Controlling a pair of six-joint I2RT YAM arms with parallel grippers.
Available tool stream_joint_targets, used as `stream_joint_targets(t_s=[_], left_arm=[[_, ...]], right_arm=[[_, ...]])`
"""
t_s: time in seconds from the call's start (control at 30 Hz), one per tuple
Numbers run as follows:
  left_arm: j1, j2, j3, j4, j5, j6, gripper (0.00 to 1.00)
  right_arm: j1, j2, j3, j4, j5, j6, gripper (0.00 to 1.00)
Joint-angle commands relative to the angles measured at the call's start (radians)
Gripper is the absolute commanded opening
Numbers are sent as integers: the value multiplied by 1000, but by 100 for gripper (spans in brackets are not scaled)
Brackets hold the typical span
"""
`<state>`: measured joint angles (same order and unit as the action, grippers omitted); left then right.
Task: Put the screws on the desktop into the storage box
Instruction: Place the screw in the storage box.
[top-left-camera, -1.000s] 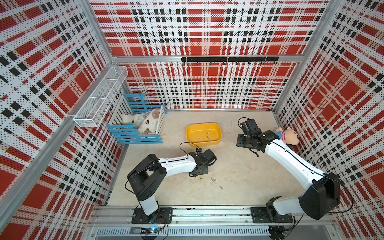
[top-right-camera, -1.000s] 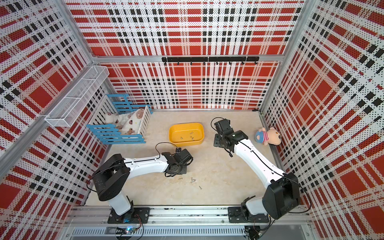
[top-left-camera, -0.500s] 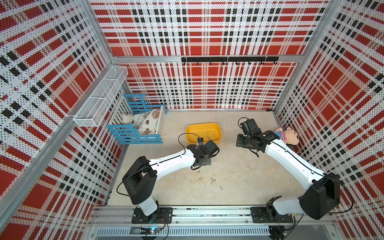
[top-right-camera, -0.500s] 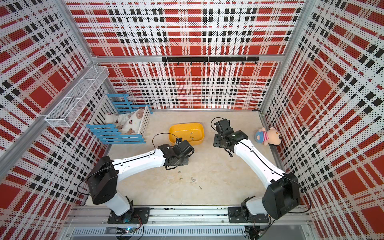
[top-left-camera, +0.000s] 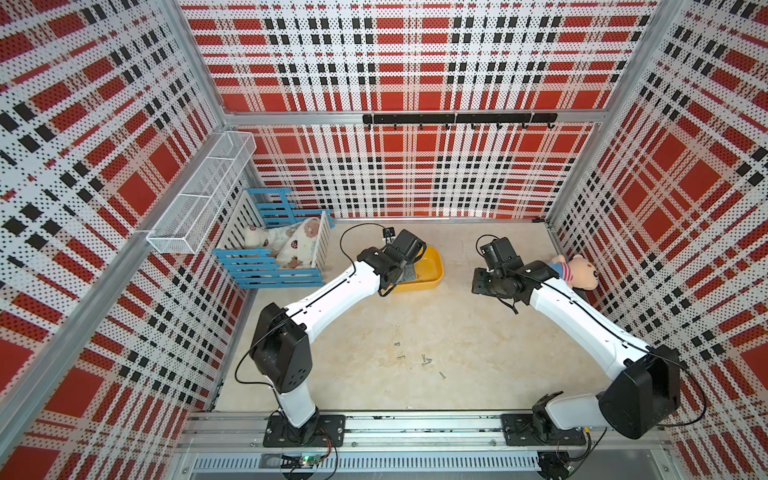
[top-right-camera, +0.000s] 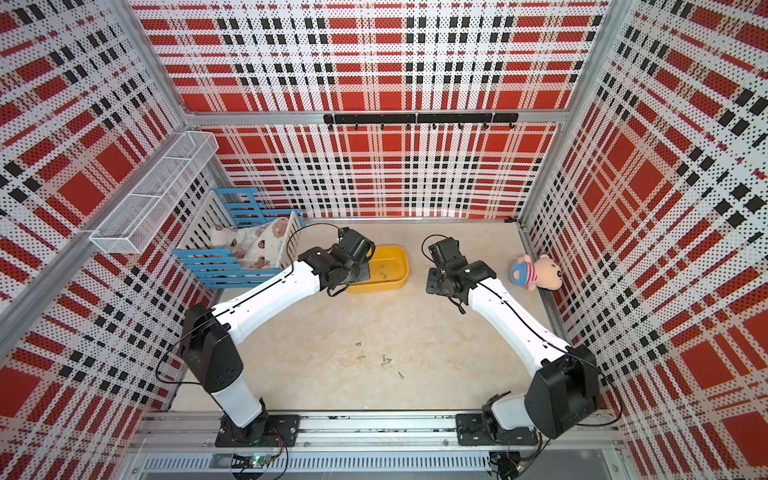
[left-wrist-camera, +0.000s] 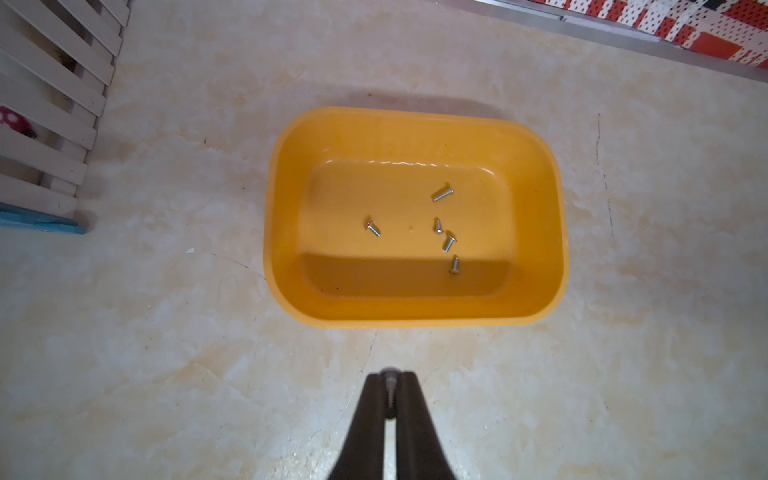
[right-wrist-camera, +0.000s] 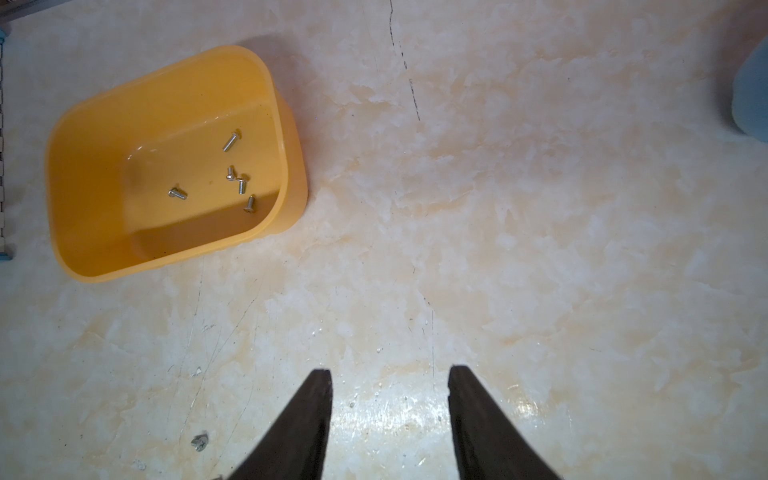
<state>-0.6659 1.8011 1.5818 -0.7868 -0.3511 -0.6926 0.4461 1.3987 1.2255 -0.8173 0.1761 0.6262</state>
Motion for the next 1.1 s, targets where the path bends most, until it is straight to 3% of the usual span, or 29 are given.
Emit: stream_joint_targets(t_s=[0.0, 0.57, 1.07], left_arm=[[41, 84, 40, 15, 14, 52, 0], [149, 462, 290, 49, 130, 97, 0], [172, 564, 363, 49, 172, 107, 0]], right_arm=[[-7, -12, -14, 5, -2, 6, 51], [-8, 29, -11, 18, -20, 1, 51], [-8, 48, -9, 18, -27, -4, 51]])
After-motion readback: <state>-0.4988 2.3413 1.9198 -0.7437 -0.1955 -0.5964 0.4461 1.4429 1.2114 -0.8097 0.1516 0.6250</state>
